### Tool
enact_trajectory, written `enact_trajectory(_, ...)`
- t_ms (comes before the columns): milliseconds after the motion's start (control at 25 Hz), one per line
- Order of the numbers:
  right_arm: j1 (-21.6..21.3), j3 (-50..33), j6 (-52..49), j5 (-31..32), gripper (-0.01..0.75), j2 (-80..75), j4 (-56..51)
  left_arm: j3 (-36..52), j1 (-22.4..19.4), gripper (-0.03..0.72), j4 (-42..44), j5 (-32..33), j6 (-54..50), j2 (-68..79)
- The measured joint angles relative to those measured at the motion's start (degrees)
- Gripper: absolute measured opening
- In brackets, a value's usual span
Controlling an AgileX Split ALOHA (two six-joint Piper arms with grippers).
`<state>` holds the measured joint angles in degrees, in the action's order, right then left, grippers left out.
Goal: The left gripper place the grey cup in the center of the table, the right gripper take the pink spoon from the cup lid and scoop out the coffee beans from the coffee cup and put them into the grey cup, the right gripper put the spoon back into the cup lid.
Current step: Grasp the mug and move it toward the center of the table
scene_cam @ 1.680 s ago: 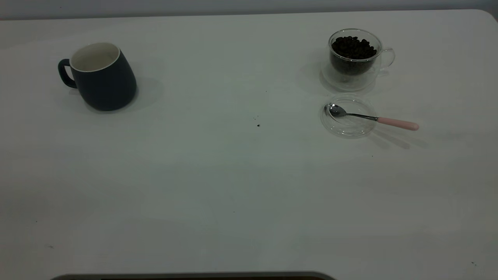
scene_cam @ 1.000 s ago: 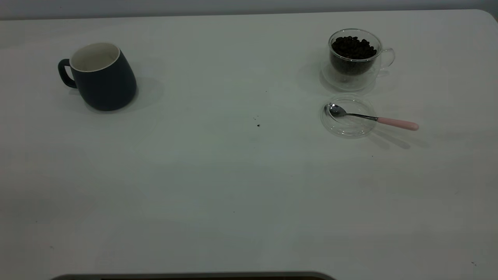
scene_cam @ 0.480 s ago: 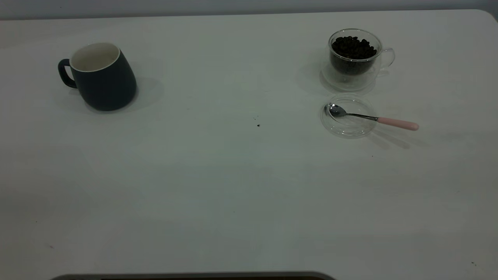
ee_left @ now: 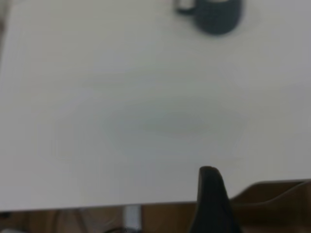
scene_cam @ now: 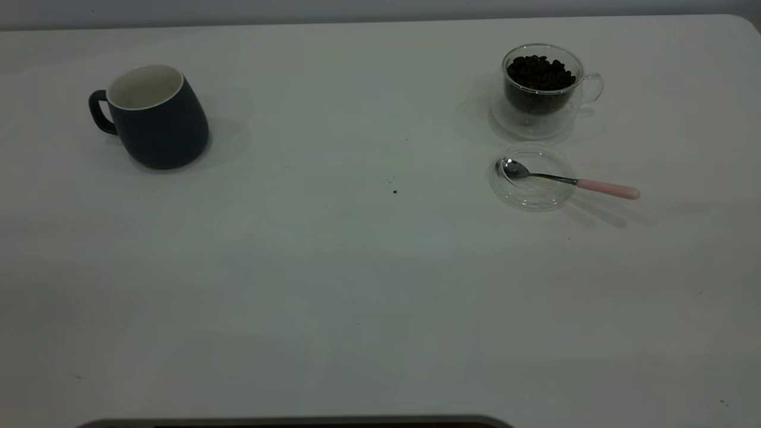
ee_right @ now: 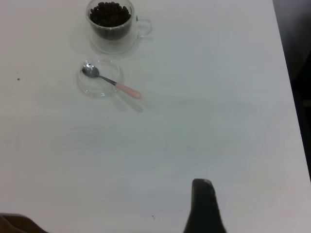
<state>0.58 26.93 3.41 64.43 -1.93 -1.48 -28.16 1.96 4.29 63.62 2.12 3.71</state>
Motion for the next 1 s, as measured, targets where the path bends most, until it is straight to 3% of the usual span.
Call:
enact_trajectory(280,0.0,0.0,0.0,0.0,0.581,0.0,0.0,-9.3,0.0,0.565,0.5,-11.7,0.1,21.9)
enact_trajectory(520,0.0,0.0,0.0,0.0,0.581,0.0,0.0,-19.5,0.0,0.565,-2.3,-13.3,0.7,45.2)
enact_trajectory(1000,0.0,0.0,0.0,0.0,0.581,0.0,0.0,-38.1,0.0,0.565,-6.1,-18.9,15.3,84.2)
